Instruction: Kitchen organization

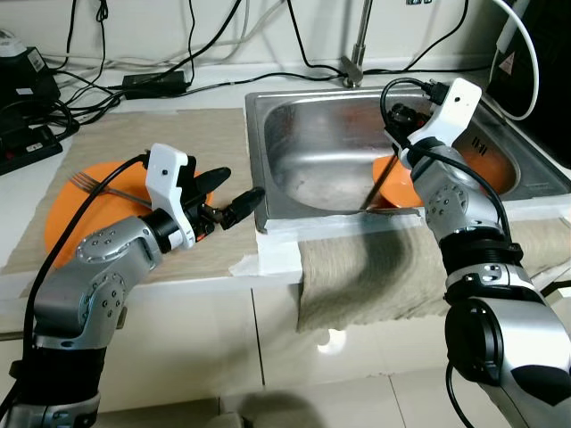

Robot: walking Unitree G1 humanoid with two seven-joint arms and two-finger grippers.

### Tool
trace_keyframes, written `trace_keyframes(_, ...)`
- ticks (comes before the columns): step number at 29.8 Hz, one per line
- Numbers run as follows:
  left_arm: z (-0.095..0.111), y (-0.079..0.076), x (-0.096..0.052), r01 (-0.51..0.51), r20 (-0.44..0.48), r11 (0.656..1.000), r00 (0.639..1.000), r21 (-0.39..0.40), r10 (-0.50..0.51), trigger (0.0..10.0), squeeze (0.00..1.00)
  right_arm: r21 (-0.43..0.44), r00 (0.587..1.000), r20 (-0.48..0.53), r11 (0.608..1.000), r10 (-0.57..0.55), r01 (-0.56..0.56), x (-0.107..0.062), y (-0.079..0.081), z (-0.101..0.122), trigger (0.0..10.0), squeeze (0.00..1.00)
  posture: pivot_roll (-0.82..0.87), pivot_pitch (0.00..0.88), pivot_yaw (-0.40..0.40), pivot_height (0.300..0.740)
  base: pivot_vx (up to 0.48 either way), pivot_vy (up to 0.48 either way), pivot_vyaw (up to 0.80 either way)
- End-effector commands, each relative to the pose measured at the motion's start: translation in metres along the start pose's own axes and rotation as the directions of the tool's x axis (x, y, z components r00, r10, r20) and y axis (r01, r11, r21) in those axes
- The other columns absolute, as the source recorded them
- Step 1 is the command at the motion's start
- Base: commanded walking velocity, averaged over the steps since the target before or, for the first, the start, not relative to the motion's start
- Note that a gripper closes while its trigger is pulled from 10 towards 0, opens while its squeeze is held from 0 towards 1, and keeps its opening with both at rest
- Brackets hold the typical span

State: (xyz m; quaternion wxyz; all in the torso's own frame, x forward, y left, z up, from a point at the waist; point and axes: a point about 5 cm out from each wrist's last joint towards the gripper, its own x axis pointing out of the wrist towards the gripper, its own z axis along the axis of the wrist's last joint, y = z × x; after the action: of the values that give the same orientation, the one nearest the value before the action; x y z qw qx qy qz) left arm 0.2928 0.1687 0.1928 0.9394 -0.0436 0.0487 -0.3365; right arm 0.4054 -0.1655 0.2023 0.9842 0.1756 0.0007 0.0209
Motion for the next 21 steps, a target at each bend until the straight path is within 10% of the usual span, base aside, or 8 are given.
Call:
trace_keyframes(1, 0.004, -0.001, 0.002, 0.004, 0.004, 1.0, 1.0, 0.021, -0.004, 10.0, 0.0, -0.027, 0.999, -0.022, 0.999, -0.037, 0.036, -0.001, -0.006, -0.008, 0.0, 0.0, 0.07, 0.029, 0.026, 0.74, 0.0, 0.0, 0.0)
trace_keyframes(5, 0.004, -0.002, 0.002, 0.004, 0.002, 1.0, 1.0, 0.023, -0.004, 10.0, 0.0, -0.048, 0.997, -0.05, 0.998, -0.051, 0.048, -0.001, -0.007, -0.017, 0.0, 0.0, 0.08, 0.033, 0.026, 0.74, 0.0, 0.0, 0.0)
trace_keyframes(6, 0.004, -0.002, 0.002, 0.004, 0.002, 1.0, 1.0, 0.023, -0.004, 10.0, 0.0, -0.054, 0.997, -0.062, 0.997, -0.052, 0.049, -0.001, -0.007, -0.02, 2.7, 0.0, 0.08, 0.034, 0.026, 0.74, 0.0, 0.0, 0.0)
trace_keyframes(7, 0.004, -0.002, 0.002, 0.004, 0.002, 1.0, 1.0, 0.023, -0.004, 10.0, 0.0, -0.054, 0.997, -0.062, 0.997, -0.052, 0.049, -0.001, -0.007, -0.02, 2.7, 0.0, 0.08, 0.034, 0.026, 0.74, 0.0, 0.0, 0.0)
trace_keyframes(8, 0.004, -0.002, 0.002, 0.004, 0.001, 1.0, 1.0, 0.023, -0.004, 10.0, 0.0, -0.063, 0.996, -0.071, 0.997, -0.053, 0.049, -0.002, -0.006, -0.023, 7.5, 0.0, 0.08, 0.035, 0.025, 0.74, 0.0, 0.0, 0.0)
trace_keyframes(10, 0.004, -0.002, 0.001, 0.004, -0.001, 1.0, 1.0, 0.023, -0.003, 10.0, 0.0, -0.072, 0.995, -0.085, 0.996, -0.056, 0.05, -0.002, -0.006, -0.027, 10.0, 0.0, 0.08, 0.04, 0.026, 0.74, 0.0, 0.0, 0.0)
trace_keyframes(21, 0.005, 0.0, 0.009, -0.014, 0.013, 1.0, 1.0, 0.023, 0.013, 10.0, 0.0, -0.129, 0.997, -0.049, 0.989, 0.06, -0.066, 0.0, 0.014, -0.023, 10.0, 0.0, 0.07, 0.0, 0.013, 0.74, 0.0, 0.0, 0.0)
